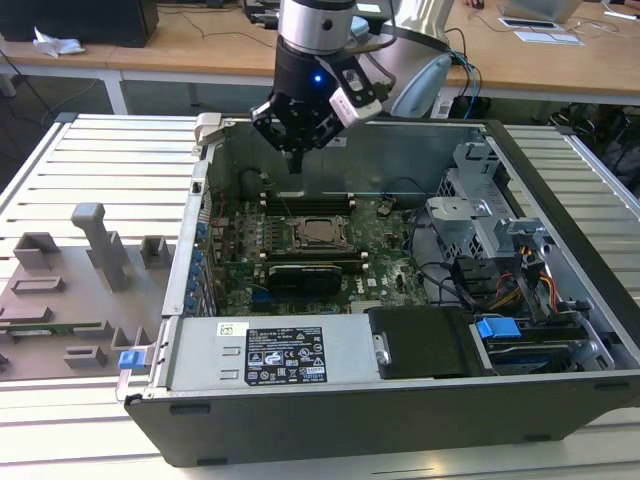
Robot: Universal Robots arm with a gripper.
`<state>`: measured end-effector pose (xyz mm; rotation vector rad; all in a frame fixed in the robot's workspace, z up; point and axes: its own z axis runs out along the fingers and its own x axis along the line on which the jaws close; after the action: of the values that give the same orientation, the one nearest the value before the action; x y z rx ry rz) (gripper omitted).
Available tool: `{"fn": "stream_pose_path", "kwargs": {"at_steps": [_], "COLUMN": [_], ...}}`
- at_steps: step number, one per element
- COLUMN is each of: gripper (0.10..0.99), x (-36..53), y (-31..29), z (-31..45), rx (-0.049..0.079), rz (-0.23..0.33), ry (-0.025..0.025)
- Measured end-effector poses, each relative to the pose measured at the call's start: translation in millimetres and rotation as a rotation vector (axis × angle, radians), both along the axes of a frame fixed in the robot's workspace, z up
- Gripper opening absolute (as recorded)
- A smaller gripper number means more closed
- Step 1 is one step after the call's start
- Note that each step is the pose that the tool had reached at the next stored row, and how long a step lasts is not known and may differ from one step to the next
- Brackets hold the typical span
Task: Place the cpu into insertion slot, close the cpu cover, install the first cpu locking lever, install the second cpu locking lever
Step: 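Install the first cpu locking lever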
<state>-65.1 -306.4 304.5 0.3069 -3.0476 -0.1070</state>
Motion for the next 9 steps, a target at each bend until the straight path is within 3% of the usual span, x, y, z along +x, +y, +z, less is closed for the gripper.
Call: {"fn": "stream_pose_path", "kwargs": {"at_steps": [4, 9], "gripper": [0.106, 0.106], "x": [-14.0, -24.4], "y": [0.0, 0.0], "z": [0.0, 0.0], "rx": [0.0, 0.0], "rz": [0.0, 0.0], "ry": [-0.0004, -0.0004]}}
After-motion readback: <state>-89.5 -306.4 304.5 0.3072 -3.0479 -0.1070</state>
